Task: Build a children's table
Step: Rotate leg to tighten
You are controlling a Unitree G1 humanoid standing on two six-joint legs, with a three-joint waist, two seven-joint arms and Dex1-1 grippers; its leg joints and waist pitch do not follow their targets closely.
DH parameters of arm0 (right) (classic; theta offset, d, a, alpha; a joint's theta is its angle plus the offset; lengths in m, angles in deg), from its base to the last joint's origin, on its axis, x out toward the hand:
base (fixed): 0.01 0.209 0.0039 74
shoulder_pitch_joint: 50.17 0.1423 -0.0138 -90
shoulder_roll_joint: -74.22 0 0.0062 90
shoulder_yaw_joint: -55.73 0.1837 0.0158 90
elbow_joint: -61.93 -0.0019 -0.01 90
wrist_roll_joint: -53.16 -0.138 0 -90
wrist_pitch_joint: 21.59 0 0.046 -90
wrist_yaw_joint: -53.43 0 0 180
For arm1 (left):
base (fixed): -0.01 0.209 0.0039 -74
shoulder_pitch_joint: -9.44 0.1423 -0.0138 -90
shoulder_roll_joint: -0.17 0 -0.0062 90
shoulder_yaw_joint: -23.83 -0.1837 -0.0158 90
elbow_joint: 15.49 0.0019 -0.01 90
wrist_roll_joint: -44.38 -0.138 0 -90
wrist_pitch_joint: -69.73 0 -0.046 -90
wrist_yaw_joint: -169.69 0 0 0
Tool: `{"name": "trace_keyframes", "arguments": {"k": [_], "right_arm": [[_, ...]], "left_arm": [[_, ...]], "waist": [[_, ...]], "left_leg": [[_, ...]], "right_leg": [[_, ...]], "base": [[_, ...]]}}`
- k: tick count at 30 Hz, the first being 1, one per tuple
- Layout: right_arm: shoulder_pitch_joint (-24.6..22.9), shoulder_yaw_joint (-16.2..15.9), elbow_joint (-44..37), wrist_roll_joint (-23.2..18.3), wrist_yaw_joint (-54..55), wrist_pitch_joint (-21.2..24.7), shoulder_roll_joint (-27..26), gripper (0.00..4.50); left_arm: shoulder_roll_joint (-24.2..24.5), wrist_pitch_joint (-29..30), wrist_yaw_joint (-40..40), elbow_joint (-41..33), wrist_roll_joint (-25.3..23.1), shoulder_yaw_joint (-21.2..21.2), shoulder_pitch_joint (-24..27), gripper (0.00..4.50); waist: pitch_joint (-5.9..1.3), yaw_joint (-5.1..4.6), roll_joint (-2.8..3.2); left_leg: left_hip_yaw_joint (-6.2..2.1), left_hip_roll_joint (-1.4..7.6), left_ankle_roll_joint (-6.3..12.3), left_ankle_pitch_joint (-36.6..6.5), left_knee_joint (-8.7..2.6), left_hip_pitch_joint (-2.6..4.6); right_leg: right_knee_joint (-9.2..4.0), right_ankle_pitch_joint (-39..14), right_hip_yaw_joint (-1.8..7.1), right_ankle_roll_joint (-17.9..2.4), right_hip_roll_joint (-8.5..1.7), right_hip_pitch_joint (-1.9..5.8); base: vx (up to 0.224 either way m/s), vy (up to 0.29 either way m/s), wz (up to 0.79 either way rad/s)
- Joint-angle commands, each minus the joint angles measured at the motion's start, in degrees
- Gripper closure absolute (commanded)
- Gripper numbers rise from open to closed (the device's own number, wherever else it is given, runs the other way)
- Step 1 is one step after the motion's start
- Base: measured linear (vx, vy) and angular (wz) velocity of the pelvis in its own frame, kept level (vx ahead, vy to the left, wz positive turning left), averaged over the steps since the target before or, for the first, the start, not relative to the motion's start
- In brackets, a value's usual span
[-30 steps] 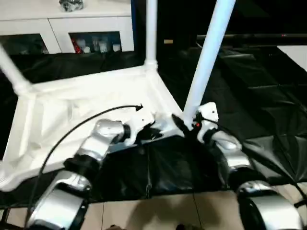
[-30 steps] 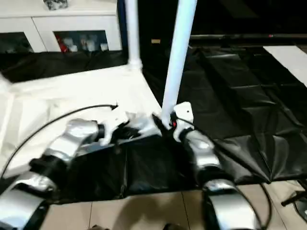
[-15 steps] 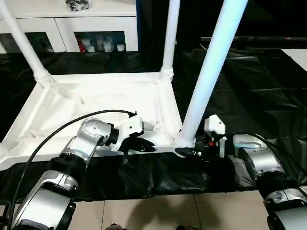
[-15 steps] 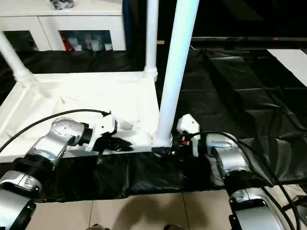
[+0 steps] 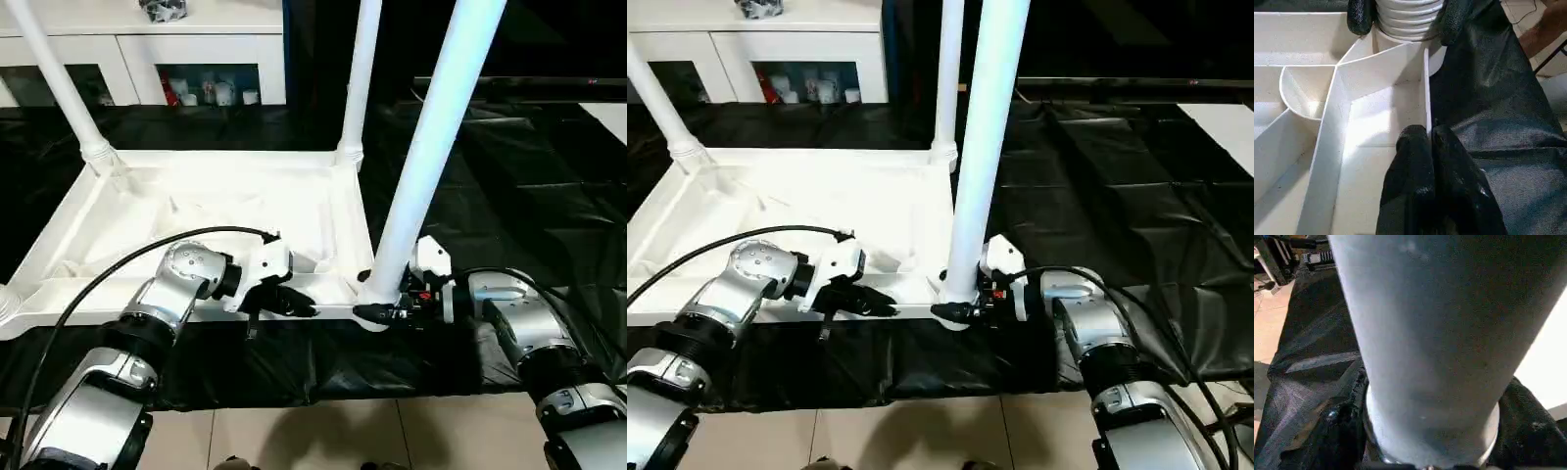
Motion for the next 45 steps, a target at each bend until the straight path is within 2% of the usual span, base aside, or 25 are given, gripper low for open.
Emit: {"name": "trace_keyframes", "arguments": {"k": [1,2,3,5,7,8,9,11,13,14,16,17,19,20,21,25,29,31,32,34,36,38,42,43,45], "right_arm": [[-0.76,-0.51,-1.38,0.82,-0.12,1.28,-0.38,1.74],[-0.90,-0.20,-1.20,0.74,1.14,1.91,-0.81,1.75],[-1.43,1.15,-0.29,0.48,7.38,3.51,-2.59,1.75],[-1.52,1.52,0.02,0.45,8.96,3.57,-3.00,1.75],[-1.52,3.41,2.45,0.89,16.83,2.31,-5.22,1.75],[-1.45,4.53,4.21,1.42,22.34,1.30,-6.75,1.75],[-1.46,5.50,5.53,1.54,26.60,0.75,-8.22,1.75],[-1.23,6.49,7.46,1.94,33.02,0.33,-10.62,1.75],[-0.56,6.94,9.34,2.46,38.88,-0.33,-13.33,1.75],[0.24,7.34,10.52,2.70,42.56,0.24,-14.76,1.75],[1.98,8.38,12.45,2.20,47.55,0.86,-17.61,1.75],[2.52,8.37,12.88,2.49,48.85,0.59,-18.27,1.75],[3.37,8.49,13.38,2.31,49.36,-0.03,-19.65,1.75],[3.68,8.75,13.66,2.29,49.61,-0.75,-20.23,1.20],[3.85,8.79,13.76,2.51,49.70,-1.57,-20.48,1.06],[4.16,9.28,13.88,2.32,47.88,-3.32,-20.52,0.84],[3.76,7.63,12.01,3.34,42.18,-3.77,-17.22,0.57],[3.36,6.80,10.65,2.91,37.31,-3.31,-15.43,0.57],[2.78,6.10,9.45,2.80,34.46,-3.25,-14.15,0.57],[1.49,4.72,6.91,2.45,28.34,-3.34,-11.68,0.57],[0.08,3.38,4.17,1.89,21.93,-3.07,-9.33,0.57],[-0.63,2.62,2.66,1.44,18.73,-2.57,-8.20,0.57],[-2.85,-0.96,-2.90,0.23,6.25,-0.17,-3.51,0.57],[-2.99,-1.36,-3.49,0.06,4.73,0.22,-2.98,0.57],[-3.15,-2.39,-5.24,-0.60,0.86,2.29,-1.65,0.89]], "left_arm": [[-0.49,0.34,0.16,0.60,-1.23,-1.20,-0.84,4.50],[-0.79,0.84,1.40,0.83,-1.45,-1.00,-0.99,4.50],[-2.19,2.97,6.46,2.00,-2.24,-0.14,-1.85,4.50],[-2.58,3.50,7.71,2.30,-2.42,0.07,-2.09,4.50],[-4.47,5.84,12.00,2.75,-2.21,1.06,-2.84,4.50],[-5.72,7.03,15.06,2.76,-2.48,1.38,-3.17,4.50],[-6.94,8.27,17.52,2.71,-2.55,1.70,-3.41,4.50],[-9.09,10.01,21.05,2.34,-2.67,2.04,-3.62,4.50],[-11.41,11.40,23.45,1.53,-2.83,1.90,-3.67,4.50],[-12.66,12.06,24.93,1.26,-2.89,1.97,-3.75,4.50],[-14.46,12.16,26.82,1.07,-3.19,1.73,-3.99,4.50],[-14.76,11.82,27.12,1.19,-3.45,1.49,-4.12,4.50],[-14.92,11.02,26.91,1.54,-3.80,1.06,-4.30,4.50],[-14.90,10.89,27.00,1.59,-3.92,0.96,-4.33,4.50],[-14.56,10.50,27.07,1.80,-4.16,0.88,-4.37,4.50],[-12.81,8.79,25.97,1.88,-4.46,0.88,-4.08,4.50],[-9.90,7.00,22.04,1.23,-4.23,1.08,-3.21,4.50],[-8.76,5.93,20.21,1.42,-3.96,1.35,-3.11,4.50],[-8.16,5.81,18.45,1.09,-3.40,1.46,-2.88,4.50],[-6.86,4.90,14.54,0.48,-2.46,1.25,-2.42,4.50],[-5.52,4.08,10.88,-0.05,-1.78,0.81,-2.00,4.50],[-4.95,3.69,9.30,-0.10,-1.41,0.72,-1.93,4.50],[-2.90,3.15,2.20,-0.39,0.39,0.59,-1.94,4.50],[-2.61,3.10,1.08,-0.47,0.64,0.51,-1.94,4.50],[-1.66,3.14,-1.87,-0.78,1.14,0.10,-1.90,4.50]], "waist": [[-4.02,-0.04,-0.56],[-4.02,-0.04,-0.56],[-3.93,-0.11,-0.50],[-3.84,-0.22,-0.71],[-3.64,-0.66,-0.76],[-3.61,-0.84,-1.04],[-3.53,-1.12,-0.91],[-3.43,-1.50,-0.73],[-3.45,-2.20,-0.93],[-3.41,-2.30,-0.33],[-3.34,-2.85,-0.54],[-3.35,-2.96,-0.43],[-3.44,-3.33,-0.53],[-3.41,-3.47,-0.54],[-3.41,-3.64,-0.51],[-3.37,-3.89,-0.54],[-3.45,-3.94,-0.41],[-3.73,-3.92,-0.49],[-3.90,-3.87,-0.46],[-4.29,-3.44,-0.64],[-4.35,-2.93,-0.66],[-4.34,-2.64,-0.46],[-4.31,-1.11,-0.37],[-4.26,-1.01,-0.41],[-4.12,-0.72,-0.28]], "left_leg": [[0.54,0.65,4.02,-14.28,-3.97,0.43],[0.52,0.63,3.99,-14.34,-3.97,0.40],[0.56,0.68,3.78,-14.34,-4.03,0.49],[0.41,0.55,2.95,-15.18,-4.11,0.64],[0.24,0.43,2.01,-17.45,-4.17,0.96],[0.20,0.31,1.94,-17.83,-4.14,0.92],[0.03,0.28,1.32,-18.27,-4.21,0.89],[-0.14,-0.01,1.18,-19.92,-4.12,1.16],[-0.21,-0.07,1.46,-20.80,-4.14,1.12],[-0.33,-0.07,1.26,-20.99,-4.21,1.16],[-0.44,-0.33,1.33,-23.36,-4.13,1.37],[-0.54,-0.36,1.38,-23.78,-4.15,1.41],[-0.62,-0.56,1.88,-24.01,-4.10,1.19],[-0.64,-0.53,2.03,-24.22,-4.12,1.15],[-0.63,-0.48,2.26,-24.67,-4.08,1.26],[-0.80,-0.39,2.49,-25.39,-4.26,1.04],[-0.87,-0.23,2.59,-25.16,-4.49,0.75],[-0.80,-0.12,3.20,-23.71,-4.54,0.36],[-0.65,0.06,3.60,-22.00,-4.52,0.24],[-0.25,0.17,4.86,-17.47,-4.24,-0.19],[0.05,0.22,6.25,-14.75,-4.00,-0.28],[0.17,0.38,6.68,-12.77,-3.98,-0.32],[0.49,0.73,7.05,-11.11,-3.90,0.13],[0.50,0.69,6.91,-11.35,-3.97,0.13],[0.52,0.81,6.06,-13.45,-4.09,0.38]], "right_leg": [[-3.70,-21.00,2.26,-11.24,-2.51,3.38],[-3.71,-21.27,2.24,-11.17,-2.52,3.42],[-3.77,-21.44,2.31,-11.04,-2.44,3.26],[-4.04,-24.02,2.23,-10.32,-2.61,3.26],[-4.72,-28.74,2.08,-8.63,-2.78,2.92],[-4.91,-29.77,1.99,-8.17,-2.75,2.91],[-5.02,-31.55,1.92,-7.28,-2.85,2.81],[-5.62,-34.45,1.52,-6.12,-2.79,2.72],[-5.77,-34.36,1.50,-5.94,-2.61,2.57],[-5.72,-34.23,1.53,-6.09,-2.69,2.51],[-6.25,-36.06,1.20,-5.28,-2.52,2.40],[-6.28,-36.39,1.16,-5.16,-2.57,2.38],[-6.48,-36.68,1.04,-4.63,-2.53,2.45],[-6.52,-36.69,1.02,-4.62,-2.52,2.44],[-6.57,-36.56,1.03,-4.83,-2.51,2.27],[-6.47,-36.66,1.04,-4.96,-2.58,2.36],[-6.15,-34.92,1.31,-5.80,-2.68,2.60],[-5.68,-31.43,1.59,-6.90,-2.59,3.03],[-5.18,-27.75,1.93,-8.50,-2.68,3.08],[-4.18,-19.94,2.27,-11.50,-2.56,3.54],[-3.65,-15.67,2.34,-13.07,-2.53,3.74],[-3.28,-13.56,2.33,-13.99,-2.57,3.87],[-2.89,-11.22,2.33,-14.97,-2.36,3.90],[-2.97,-11.55,2.31,-14.94,-2.33,3.97],[-3.30,-14.43,2.36,-14.52,-2.50,3.83]], "base": [[0.000,0.000,0.00],[0.000,0.000,0.00],[0.000,0.000,0.00],[0.000,0.000,0.00],[0.000,0.000,0.00],[0.000,0.000,0.00],[0.000,0.000,0.00],[0.000,0.000,0.00],[0.000,0.000,0.00],[0.000,0.000,0.00],[0.000,0.000,0.00],[0.000,0.000,0.00],[0.000,0.000,0.00],[0.000,0.000,0.00],[0.000,0.000,0.00],[0.000,0.000,0.00],[0.000,0.000,0.00],[0.000,0.000,0.00],[0.000,0.000,0.00],[0.000,0.000,0.00],[0.000,0.000,0.00],[0.000,0.000,0.00],[0.000,0.000,0.00],[0.000,0.000,0.00],[0.000,0.000,0.00]]}}
